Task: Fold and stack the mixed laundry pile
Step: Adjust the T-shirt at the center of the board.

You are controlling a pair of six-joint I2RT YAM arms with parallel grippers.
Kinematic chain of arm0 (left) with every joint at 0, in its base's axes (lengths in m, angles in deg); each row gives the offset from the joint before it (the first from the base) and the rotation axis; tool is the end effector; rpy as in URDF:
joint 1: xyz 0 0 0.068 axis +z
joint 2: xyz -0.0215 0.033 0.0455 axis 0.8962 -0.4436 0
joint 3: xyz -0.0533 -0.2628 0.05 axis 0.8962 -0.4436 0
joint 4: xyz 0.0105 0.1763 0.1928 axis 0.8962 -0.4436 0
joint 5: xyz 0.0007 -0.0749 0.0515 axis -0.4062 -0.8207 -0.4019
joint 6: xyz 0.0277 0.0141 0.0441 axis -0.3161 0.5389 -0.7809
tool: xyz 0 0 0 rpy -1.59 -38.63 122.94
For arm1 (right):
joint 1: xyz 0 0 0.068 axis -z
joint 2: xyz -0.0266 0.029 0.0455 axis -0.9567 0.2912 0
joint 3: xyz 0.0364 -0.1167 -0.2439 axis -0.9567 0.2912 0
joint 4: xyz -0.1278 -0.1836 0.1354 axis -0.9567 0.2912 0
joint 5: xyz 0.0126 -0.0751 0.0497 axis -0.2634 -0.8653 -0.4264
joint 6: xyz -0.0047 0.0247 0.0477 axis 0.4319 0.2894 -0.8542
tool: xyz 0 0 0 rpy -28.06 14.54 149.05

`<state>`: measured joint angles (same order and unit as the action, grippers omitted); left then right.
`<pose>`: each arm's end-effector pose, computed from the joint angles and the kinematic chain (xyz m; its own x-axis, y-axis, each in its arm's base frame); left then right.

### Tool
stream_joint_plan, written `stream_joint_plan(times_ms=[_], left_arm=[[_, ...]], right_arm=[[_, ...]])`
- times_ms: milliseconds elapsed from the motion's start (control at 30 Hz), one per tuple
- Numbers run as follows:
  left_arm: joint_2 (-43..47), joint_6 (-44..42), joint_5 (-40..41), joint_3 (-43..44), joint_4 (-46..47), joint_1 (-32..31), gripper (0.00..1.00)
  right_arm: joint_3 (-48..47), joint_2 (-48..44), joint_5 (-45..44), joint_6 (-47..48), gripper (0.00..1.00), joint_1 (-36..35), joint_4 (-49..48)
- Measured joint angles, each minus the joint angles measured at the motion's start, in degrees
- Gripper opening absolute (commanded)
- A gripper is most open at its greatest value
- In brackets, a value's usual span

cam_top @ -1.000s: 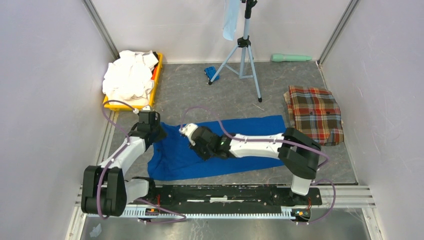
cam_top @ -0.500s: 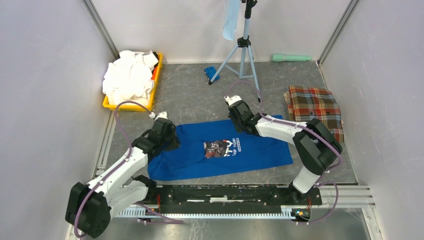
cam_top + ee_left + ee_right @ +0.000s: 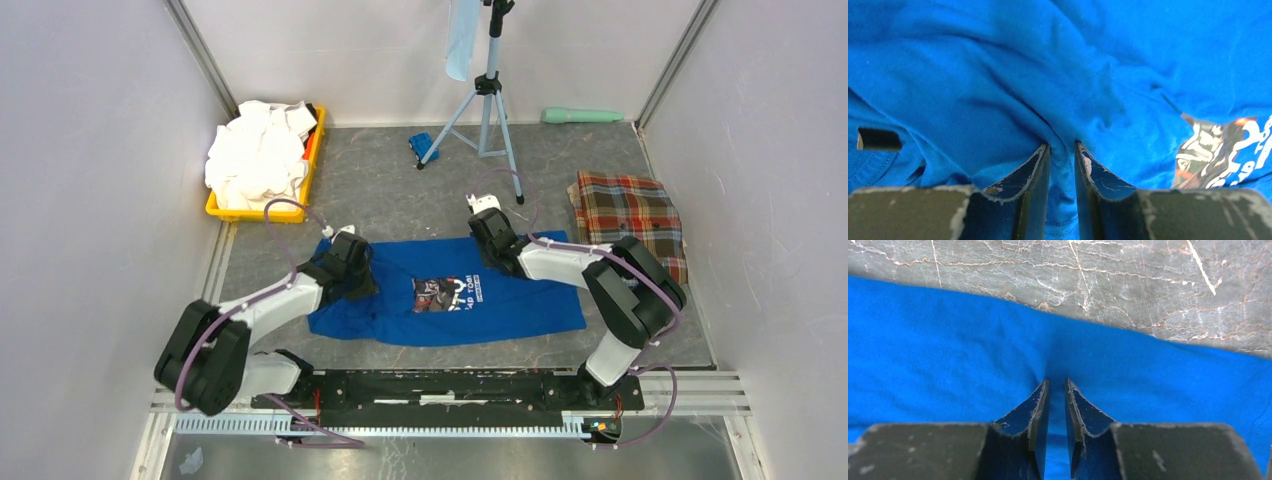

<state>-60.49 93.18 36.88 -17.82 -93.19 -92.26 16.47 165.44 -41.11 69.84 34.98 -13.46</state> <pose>0.1912 -0.1003 0.1508 -0.8439 -0.2873 -0.4531 -0.1644 0.9424 -0.2914 0.2670 0.1923 0.1468 -0.7080 -0.2672 -0.6537 -0.2307 0.9624 -0.1435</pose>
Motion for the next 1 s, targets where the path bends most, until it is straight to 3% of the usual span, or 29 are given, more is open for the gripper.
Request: stream_joint_plan(times_ms=[267, 533, 733, 1000], left_arm=[[-19.15, -1.55, -1.70, 15.98, 4.22, 2.75, 0.29], [-37.68, -10.54, -2.62, 40.35, -3.89, 6.86, 0.27], [-48.96, -16.09, -3.56, 57.59, -10.56, 10.21, 0.26], [-60.87, -18.53, -7.41, 77.75, -19.87, 13.25, 0.25]], right_arm=[[8.96, -7.23, 7.98, -3.48, 0.23, 0.70, -5.03], [12.79, -10.14, 16.04, -7.41, 0.24, -1.22, -8.33], [12.31, -8.24, 24.57, -14.58, 0.25, -6.69, -11.61], [4.02, 1.92, 33.73, -28.15, 0.27, -14.34, -15.30]])
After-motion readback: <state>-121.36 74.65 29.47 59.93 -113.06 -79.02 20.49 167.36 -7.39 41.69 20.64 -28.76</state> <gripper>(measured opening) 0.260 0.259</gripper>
